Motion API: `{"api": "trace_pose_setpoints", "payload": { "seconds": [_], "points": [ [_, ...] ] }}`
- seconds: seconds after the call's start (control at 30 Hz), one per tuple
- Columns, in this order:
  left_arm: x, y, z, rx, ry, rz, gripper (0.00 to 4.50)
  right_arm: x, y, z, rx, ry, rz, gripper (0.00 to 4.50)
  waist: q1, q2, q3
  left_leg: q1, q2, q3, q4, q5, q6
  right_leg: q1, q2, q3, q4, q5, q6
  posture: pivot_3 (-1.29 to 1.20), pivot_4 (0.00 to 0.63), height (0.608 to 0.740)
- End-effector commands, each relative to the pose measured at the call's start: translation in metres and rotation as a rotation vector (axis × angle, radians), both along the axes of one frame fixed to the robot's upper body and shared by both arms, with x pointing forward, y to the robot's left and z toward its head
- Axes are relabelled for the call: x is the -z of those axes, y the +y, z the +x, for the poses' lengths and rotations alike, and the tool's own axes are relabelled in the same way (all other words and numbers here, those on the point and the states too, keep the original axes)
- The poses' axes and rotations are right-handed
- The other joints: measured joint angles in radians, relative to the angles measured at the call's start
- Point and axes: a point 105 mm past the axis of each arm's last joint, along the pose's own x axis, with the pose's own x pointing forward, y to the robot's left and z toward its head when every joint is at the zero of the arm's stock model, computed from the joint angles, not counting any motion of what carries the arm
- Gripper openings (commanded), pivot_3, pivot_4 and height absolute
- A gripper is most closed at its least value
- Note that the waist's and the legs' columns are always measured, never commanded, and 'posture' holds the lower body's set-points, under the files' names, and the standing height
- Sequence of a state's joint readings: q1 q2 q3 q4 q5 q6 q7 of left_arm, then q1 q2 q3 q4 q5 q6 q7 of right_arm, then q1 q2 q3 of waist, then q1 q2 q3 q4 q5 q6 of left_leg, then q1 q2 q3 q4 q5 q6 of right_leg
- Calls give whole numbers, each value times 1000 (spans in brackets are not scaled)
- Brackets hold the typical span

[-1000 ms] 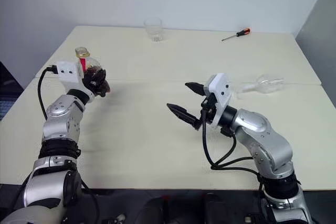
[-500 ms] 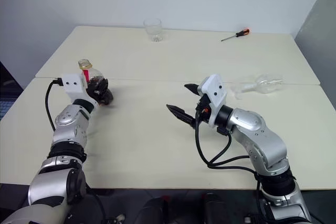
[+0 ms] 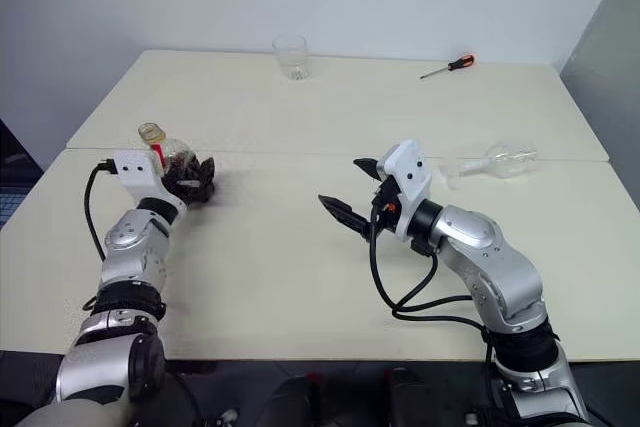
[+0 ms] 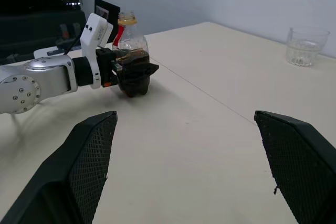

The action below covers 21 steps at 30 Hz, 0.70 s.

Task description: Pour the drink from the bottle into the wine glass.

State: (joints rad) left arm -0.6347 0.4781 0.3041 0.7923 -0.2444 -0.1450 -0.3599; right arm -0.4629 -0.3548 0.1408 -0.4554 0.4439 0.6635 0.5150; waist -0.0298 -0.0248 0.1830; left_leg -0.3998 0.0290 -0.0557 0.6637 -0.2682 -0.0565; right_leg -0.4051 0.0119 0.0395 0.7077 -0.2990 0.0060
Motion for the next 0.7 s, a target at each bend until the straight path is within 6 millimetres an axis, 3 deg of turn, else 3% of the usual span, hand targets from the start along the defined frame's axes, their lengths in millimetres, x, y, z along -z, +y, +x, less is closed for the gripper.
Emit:
{"api": "trace_pose_setpoints", "payload": {
  "seconds": [0.03, 0.5, 0.7],
  "points": [
    [-13, 4, -9, -9, -52, -5, 4487, -12, 0, -3, 1, -58, 13, 4500, 0, 0, 0, 0, 0, 0, 0, 0, 0, 0, 0, 0, 0, 0, 0, 0, 150, 740],
    [-20, -3, -63, -62, -52, -46, 4487, -10, -5, 1, 25, -60, 18, 4500, 0, 0, 0, 0, 2, -1, 0, 0, 0, 0, -2, 2, 1, 0, 0, 0, 150, 740],
    [1, -30, -107, -21, 51, -78, 4487, -6, -13, 1, 64, -56, 18, 4500, -1, -1, -1, 1, 2, -1, 0, 0, 0, 0, -3, 3, 0, 0, 0, 0, 150, 740]
  ]
}}
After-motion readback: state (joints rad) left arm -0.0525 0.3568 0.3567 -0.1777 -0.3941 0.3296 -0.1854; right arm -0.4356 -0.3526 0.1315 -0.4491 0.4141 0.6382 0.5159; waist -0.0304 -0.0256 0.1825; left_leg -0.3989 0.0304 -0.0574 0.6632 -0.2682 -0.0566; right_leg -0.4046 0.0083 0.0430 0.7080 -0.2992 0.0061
